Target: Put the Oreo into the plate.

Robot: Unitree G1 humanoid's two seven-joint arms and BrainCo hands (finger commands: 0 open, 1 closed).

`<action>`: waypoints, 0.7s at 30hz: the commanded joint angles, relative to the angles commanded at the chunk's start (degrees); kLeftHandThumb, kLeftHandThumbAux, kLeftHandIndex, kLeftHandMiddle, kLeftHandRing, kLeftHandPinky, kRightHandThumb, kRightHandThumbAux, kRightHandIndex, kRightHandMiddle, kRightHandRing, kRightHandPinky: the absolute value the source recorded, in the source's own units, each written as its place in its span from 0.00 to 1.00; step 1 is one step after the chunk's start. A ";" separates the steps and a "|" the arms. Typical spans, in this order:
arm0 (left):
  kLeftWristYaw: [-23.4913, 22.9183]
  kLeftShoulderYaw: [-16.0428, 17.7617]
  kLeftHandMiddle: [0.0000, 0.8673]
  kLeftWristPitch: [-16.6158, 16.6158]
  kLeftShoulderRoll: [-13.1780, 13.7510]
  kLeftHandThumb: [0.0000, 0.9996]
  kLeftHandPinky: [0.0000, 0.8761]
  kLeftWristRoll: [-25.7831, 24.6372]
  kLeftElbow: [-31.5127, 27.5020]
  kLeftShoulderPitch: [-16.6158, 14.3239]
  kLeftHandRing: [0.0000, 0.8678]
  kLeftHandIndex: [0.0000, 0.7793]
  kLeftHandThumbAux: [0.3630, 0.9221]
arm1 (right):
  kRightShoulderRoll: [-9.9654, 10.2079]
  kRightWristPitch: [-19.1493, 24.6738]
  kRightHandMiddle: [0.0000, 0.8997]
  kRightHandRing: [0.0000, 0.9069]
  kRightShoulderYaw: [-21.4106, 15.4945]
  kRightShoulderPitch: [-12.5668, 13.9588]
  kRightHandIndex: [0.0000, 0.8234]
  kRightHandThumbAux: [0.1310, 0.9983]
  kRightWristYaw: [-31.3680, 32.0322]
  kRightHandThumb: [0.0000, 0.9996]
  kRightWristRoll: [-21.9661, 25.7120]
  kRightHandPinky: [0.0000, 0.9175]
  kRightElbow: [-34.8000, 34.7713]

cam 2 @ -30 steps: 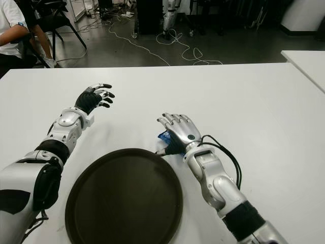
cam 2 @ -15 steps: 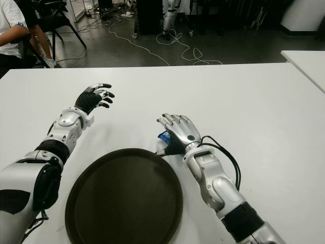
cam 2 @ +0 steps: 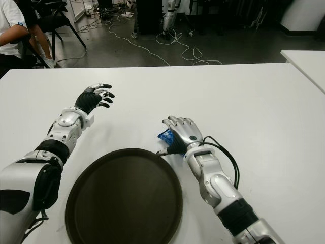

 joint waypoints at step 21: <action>0.30 -0.12 0.57 -0.03 -0.03 0.09 0.56 0.30 0.02 -0.10 0.59 0.41 0.54 | 0.73 2.11 0.11 0.12 0.35 -2.53 0.06 0.43 -0.62 0.00 0.28 0.11 4.23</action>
